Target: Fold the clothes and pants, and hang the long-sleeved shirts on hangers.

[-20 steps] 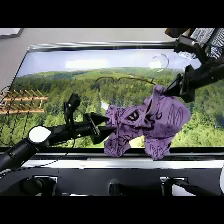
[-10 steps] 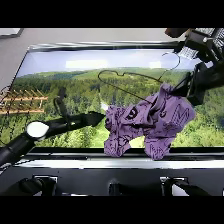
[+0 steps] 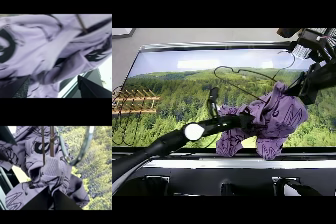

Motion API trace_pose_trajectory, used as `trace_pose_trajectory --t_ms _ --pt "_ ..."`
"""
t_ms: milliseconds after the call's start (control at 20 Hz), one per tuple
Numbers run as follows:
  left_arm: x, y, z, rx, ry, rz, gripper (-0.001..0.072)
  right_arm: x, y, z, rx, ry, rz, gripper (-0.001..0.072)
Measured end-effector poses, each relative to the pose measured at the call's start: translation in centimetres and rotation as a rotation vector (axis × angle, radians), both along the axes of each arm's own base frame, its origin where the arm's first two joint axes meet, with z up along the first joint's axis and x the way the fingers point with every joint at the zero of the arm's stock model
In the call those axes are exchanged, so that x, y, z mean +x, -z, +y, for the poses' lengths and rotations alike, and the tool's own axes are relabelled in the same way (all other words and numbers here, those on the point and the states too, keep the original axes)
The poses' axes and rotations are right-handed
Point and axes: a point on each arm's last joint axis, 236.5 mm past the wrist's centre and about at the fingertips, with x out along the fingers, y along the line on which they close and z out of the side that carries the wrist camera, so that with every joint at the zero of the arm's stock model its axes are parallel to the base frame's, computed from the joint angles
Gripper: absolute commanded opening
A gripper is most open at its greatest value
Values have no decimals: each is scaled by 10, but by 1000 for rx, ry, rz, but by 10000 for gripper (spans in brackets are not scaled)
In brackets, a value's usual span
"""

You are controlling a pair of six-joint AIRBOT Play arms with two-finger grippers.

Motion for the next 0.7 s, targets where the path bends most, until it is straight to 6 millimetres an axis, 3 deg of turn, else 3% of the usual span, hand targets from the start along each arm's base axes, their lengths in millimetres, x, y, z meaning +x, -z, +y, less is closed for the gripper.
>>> trace_pose_trajectory --t_ms 200,300,500,700 --pt "-4 -4 -34 13 56 -38 665 1 1 -2 -5 12 3 41" --pt "-6 10 -42 53 71 0 665 2 1 -2 -6 18 1 41" --pt "-3 50 -32 192 22 98 664 6 -1 -3 0 34 -11 42" --pt "16 62 -22 237 -97 148 664 8 -2 -3 3 43 -17 42"
